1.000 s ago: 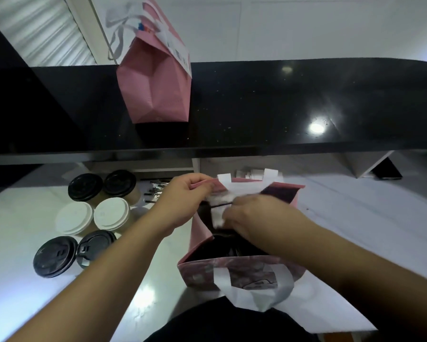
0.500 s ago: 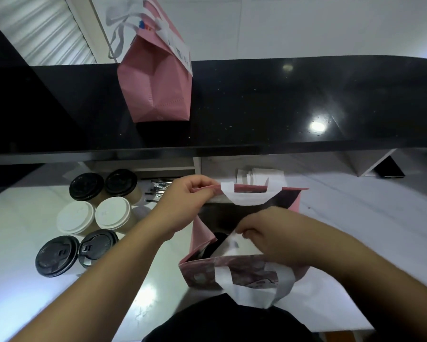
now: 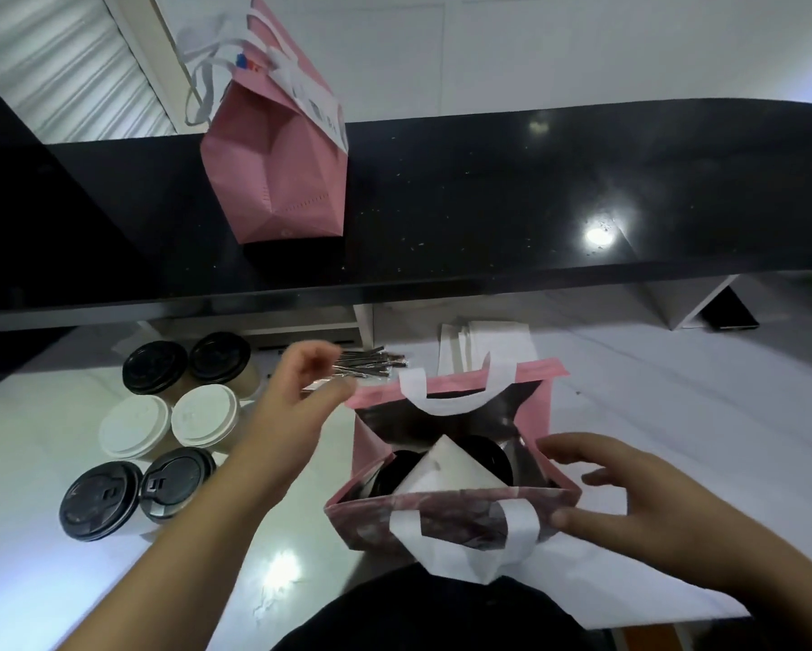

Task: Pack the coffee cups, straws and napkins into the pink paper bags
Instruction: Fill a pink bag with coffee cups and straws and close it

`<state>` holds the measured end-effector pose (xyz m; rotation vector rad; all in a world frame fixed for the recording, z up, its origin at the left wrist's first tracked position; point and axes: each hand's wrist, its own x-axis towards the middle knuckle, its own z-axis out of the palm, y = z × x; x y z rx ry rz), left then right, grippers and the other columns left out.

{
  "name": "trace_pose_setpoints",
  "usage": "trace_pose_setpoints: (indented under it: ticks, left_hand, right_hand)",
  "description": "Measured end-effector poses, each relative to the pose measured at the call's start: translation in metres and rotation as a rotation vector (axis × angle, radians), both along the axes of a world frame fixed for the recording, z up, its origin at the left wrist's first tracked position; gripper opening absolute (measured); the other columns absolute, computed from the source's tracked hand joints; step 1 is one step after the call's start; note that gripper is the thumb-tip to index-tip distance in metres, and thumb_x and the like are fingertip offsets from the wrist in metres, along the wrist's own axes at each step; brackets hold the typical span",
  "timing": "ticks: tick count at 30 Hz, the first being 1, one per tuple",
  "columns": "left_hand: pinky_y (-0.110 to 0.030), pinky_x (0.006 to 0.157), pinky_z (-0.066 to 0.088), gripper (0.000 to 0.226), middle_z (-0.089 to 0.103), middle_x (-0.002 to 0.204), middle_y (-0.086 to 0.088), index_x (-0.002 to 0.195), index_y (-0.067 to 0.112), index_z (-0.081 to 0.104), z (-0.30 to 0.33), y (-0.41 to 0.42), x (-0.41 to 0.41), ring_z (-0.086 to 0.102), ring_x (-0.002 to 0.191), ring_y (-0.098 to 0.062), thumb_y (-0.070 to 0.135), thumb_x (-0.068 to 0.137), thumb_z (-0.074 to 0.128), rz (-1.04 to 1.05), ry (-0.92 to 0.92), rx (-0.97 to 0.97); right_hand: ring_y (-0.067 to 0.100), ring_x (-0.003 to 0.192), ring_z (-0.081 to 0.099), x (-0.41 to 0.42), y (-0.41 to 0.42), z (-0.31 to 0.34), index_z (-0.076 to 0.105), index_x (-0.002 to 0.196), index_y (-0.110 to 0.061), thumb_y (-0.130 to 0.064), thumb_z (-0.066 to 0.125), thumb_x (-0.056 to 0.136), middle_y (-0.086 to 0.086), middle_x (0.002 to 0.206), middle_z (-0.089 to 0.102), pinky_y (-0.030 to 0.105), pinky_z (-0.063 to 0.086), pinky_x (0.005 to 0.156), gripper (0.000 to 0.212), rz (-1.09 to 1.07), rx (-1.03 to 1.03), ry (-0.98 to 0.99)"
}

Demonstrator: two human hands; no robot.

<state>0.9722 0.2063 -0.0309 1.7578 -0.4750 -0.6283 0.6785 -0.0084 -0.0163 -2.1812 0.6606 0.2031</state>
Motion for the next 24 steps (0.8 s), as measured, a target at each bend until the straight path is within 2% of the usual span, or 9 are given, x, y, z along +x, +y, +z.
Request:
trace_pose_setpoints:
  ticks: [3,5,8,13,16,18,21,22,24]
  left_hand:
    - [-0.040,0.079,0.044,0.034,0.060,0.091,0.002,0.100,0.023,0.063,-0.008,0.046,-0.002,0.056,0.084,-0.017,0.047,0.076,0.069,-0.106,-0.107,0.029]
    - [-0.041,0.089,0.051,0.040,0.067,0.109,0.005,0.116,0.029,0.067,-0.014,0.072,-0.012,0.063,0.099,-0.015,0.047,0.081,0.072,-0.312,-0.117,0.113]
    - [-0.028,0.100,0.048,0.052,0.062,0.140,0.014,0.140,0.042,0.058,-0.022,0.080,-0.030,0.059,0.128,-0.015,0.041,0.090,0.072,-0.476,-0.195,0.237]
    - [-0.037,0.105,0.051,0.045,0.070,0.134,0.013,0.125,0.043,0.072,-0.026,0.048,-0.042,0.064,0.126,-0.011,0.008,0.099,0.064,-0.349,-0.045,0.090]
    - [-0.027,0.100,0.054,0.043,0.074,0.127,0.009,0.117,0.033,0.078,-0.033,0.038,-0.043,0.066,0.122,-0.010,-0.001,0.100,0.059,-0.292,0.002,0.043]
    - [-0.018,0.092,0.055,0.043,0.076,0.122,0.008,0.115,0.036,0.077,-0.036,0.032,-0.044,0.069,0.117,-0.009,-0.001,0.102,0.058,-0.248,0.008,0.012]
    - [-0.027,0.086,0.060,0.034,0.078,0.115,0.004,0.110,0.040,0.070,-0.043,0.026,-0.042,0.074,0.109,-0.019,0.007,0.100,0.067,-0.112,0.057,-0.017]
    - [-0.033,0.084,0.061,0.028,0.078,0.112,0.004,0.107,0.038,0.065,-0.045,0.025,-0.040,0.075,0.105,-0.024,0.015,0.095,0.074,-0.056,0.069,-0.013]
    - [-0.041,0.082,0.063,0.042,0.072,0.114,0.011,0.113,0.041,0.056,-0.047,0.025,-0.034,0.075,0.097,-0.025,0.035,0.082,0.083,-0.012,0.051,0.026]
  right_hand:
    - [0.000,0.121,0.059,0.002,0.003,-0.013,0.046,0.135,-0.062,-0.067,0.068,0.076,-0.036,0.139,0.051,0.033,0.052,0.101,0.063,-0.019,0.053,-0.033]
    - [0.001,0.119,0.061,0.005,0.004,-0.019,0.053,0.134,-0.057,-0.056,0.069,0.084,-0.031,0.137,0.056,0.032,0.052,0.100,0.052,-0.060,0.083,-0.100]
    - [0.004,0.118,0.062,0.013,0.004,-0.024,0.059,0.130,-0.053,-0.035,0.068,0.092,-0.024,0.132,0.062,0.027,0.050,0.095,0.043,-0.092,0.116,-0.200]
    - [0.006,0.109,0.068,0.024,0.007,-0.035,0.071,0.117,-0.048,-0.019,0.063,0.099,-0.017,0.122,0.071,0.023,0.055,0.087,0.035,-0.155,0.258,-0.270]
    - [0.008,0.098,0.073,0.030,0.009,-0.041,0.078,0.106,-0.040,-0.013,0.061,0.101,-0.010,0.107,0.077,0.016,0.054,0.077,0.032,-0.254,0.303,-0.325]
    - [0.011,0.093,0.075,0.032,0.011,-0.044,0.078,0.102,-0.037,-0.017,0.063,0.100,-0.005,0.099,0.079,0.016,0.056,0.074,0.025,-0.335,0.345,-0.364]
    - [0.025,0.089,0.076,0.034,0.009,-0.051,0.065,0.106,-0.038,-0.023,0.070,0.097,0.005,0.092,0.079,0.038,0.063,0.075,0.018,-0.463,0.412,-0.375]
    - [0.024,0.088,0.077,0.034,0.007,-0.052,0.058,0.110,-0.041,-0.026,0.072,0.095,0.003,0.093,0.079,0.041,0.063,0.076,0.026,-0.483,0.402,-0.369]
    - [0.018,0.085,0.077,0.035,-0.001,-0.052,0.045,0.122,-0.049,-0.029,0.076,0.091,-0.006,0.096,0.077,0.035,0.062,0.074,0.048,-0.454,0.326,-0.352]
